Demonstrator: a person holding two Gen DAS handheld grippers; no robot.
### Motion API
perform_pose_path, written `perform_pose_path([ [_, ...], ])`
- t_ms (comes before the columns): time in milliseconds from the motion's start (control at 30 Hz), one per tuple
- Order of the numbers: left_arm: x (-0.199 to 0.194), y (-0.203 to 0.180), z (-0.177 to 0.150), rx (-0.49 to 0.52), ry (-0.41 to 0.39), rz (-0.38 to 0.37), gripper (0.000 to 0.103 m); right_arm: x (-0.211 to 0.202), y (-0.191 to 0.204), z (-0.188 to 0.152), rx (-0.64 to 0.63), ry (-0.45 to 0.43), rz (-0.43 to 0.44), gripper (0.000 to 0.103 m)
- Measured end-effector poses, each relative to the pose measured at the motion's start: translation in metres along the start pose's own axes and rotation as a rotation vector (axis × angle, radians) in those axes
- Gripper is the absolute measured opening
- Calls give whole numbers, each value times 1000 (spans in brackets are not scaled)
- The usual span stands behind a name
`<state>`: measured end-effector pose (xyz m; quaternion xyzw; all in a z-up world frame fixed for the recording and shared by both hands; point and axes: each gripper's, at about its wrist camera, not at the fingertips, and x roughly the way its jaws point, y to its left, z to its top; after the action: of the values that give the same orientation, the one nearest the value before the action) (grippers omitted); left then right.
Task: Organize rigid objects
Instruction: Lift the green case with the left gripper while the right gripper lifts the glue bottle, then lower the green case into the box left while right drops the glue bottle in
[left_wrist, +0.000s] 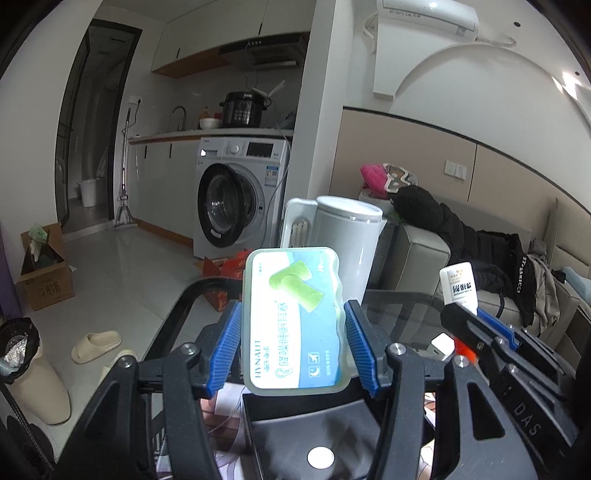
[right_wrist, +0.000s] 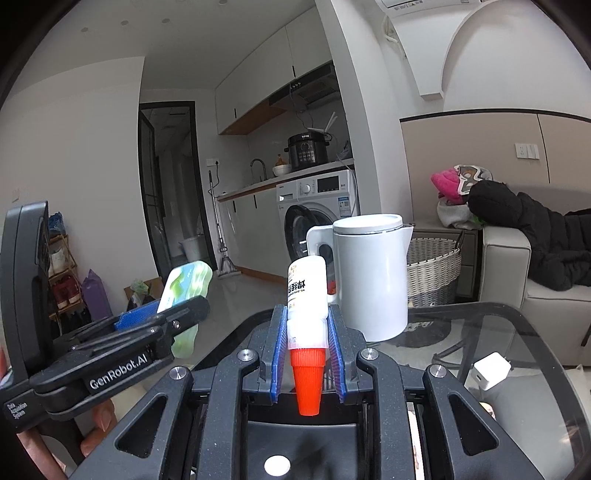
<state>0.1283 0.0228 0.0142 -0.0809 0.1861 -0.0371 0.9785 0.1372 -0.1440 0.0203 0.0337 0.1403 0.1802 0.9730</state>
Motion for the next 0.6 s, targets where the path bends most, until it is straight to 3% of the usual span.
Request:
perform_pose_path([
  [167,13,1,-3,-12,65,-23,55,12,-8,-4,27,59,-1,21],
  [433,24,-5,-10,14,127,-22,55,39,-8,-16,23,216,13,21],
  [600,38,-6,-18,21,220,-26,55,59,-10,-28,28,345,26,21],
])
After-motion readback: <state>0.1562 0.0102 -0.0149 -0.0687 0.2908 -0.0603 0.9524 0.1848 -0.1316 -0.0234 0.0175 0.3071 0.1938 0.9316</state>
